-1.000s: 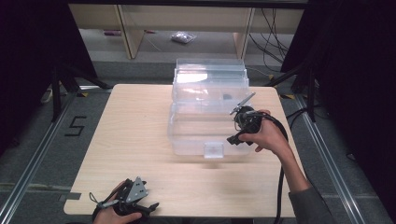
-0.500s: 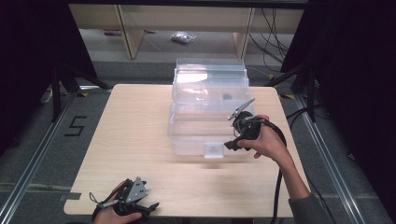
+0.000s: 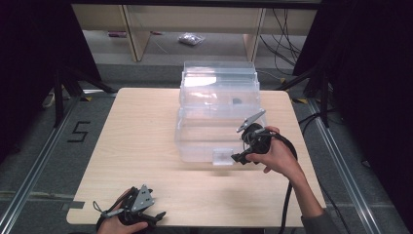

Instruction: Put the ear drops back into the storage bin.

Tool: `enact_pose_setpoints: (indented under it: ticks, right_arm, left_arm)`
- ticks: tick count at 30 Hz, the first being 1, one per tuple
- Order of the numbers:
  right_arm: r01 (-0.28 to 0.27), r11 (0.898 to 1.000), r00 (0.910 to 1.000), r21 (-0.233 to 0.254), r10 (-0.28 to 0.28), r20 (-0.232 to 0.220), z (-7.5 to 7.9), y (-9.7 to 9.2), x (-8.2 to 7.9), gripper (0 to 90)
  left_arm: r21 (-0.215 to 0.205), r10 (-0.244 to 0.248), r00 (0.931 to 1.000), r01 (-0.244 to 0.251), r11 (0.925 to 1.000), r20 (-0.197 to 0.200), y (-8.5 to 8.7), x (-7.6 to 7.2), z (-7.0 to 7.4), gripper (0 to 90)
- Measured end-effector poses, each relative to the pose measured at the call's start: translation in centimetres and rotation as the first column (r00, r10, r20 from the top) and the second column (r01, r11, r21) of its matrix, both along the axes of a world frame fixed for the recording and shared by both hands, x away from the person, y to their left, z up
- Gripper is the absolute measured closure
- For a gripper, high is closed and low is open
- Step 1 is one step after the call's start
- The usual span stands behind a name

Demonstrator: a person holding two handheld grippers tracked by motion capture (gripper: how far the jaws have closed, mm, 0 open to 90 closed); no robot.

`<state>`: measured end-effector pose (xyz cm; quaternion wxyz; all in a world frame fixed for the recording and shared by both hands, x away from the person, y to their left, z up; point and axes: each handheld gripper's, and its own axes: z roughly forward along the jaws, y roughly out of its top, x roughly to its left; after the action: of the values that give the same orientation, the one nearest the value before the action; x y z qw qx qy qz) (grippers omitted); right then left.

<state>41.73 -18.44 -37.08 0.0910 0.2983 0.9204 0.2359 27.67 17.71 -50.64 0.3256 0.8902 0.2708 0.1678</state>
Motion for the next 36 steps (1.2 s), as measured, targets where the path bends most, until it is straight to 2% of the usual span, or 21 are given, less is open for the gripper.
enact_pose_setpoints:
  ticks: [1,3,9,11,12,14,15,17,19,22,24,30,35,36]
  right_arm:
    - [0.002,1.0,0.9999,0.002,-0.002,-0.012,-0.1,0.1,-0.2,23.9]
    - [-0.013,1.0,0.9999,0.011,0.013,0.002,-0.2,0.0,-0.4,23.8]
    - [-0.021,0.999,0.9998,0.027,0.021,0.002,-0.8,-0.1,-0.8,23.1]
    - [0.002,1.0,0.9999,0.031,-0.001,-0.017,-1.1,0.0,-1.2,23.1]
    - [-0.021,0.999,0.9997,0.031,0.021,-0.008,-1.3,-0.1,-1.1,23.1]
    - [-0.033,0.999,0.9994,0.034,0.032,0.01,-1.6,-0.1,-1.3,23.0]
    - [-0.023,0.999,0.9997,0.037,0.023,-0.002,-1.6,-0.1,-1.5,22.8]
    - [-0.036,0.998,0.9993,0.045,0.036,0.011,-1.9,-0.2,-1.7,22.8]
    - [-0.028,0.998,0.9996,0.048,0.028,-0.002,-2.1,-0.1,-2.0,22.2]
    - [-0.038,0.998,0.9992,0.052,0.037,0.014,-2.3,-0.1,-2.2,22.1]
    - [-0.023,0.998,0.9997,0.056,0.023,-0.002,-2.5,0.0,-2.4,21.9]
    - [-0.046,0.997,0.9982,0.064,0.043,0.041,-3.3,-0.1,-2.8,21.5]
    - [-0.048,0.997,0.9987,0.059,0.047,0.018,-3.9,-0.1,-3.1,21.4]
    - [-0.03,0.998,0.9996,0.053,0.03,0.001,-3.9,-0.1,-3.3,21.4]
  left_arm:
    - [0.0,0.0,1.0,0.0,1.0,0.0,0.0,0.0,0.0,15.6]
    - [0.0,0.0,1.0,0.0,1.0,0.001,0.0,0.0,0.0,15.6]
    - [0.001,-0.002,1.0,0.002,1.0,0.0,0.0,0.0,0.0,15.6]
    - [-0.002,-0.002,1.0,0.002,1.0,0.001,0.0,-0.1,0.1,15.6]
    - [-0.002,-0.003,1.0,0.003,1.0,0.002,0.0,0.0,0.1,15.6]
    - [-0.003,-0.002,1.0,0.002,1.0,0.002,0.0,-0.1,0.1,15.6]
    - [0.008,-0.016,0.9998,0.016,0.9998,0.01,0.1,0.0,0.1,15.6]
    - [-0.003,-0.001,1.0,0.001,1.0,0.003,0.0,-0.1,0.1,15.6]
    - [0.008,-0.015,0.9998,0.015,0.9999,0.01,0.1,0.0,0.1,15.6]
    - [0.01,-0.015,0.9998,0.014,0.9998,0.01,0.0,0.1,0.0,15.6]
    - [0.011,-0.015,0.9998,0.015,0.9998,0.01,0.0,0.1,0.0,15.6]
    - [0.011,-0.015,0.9998,0.015,0.9998,0.01,0.0,0.0,0.1,15.6]
    - [0.011,-0.015,0.9998,0.014,0.9998,0.01,0.0,0.0,0.1,15.6]
    - [0.008,-0.014,0.9998,0.014,0.9999,0.011,0.0,0.0,0.1,15.6]
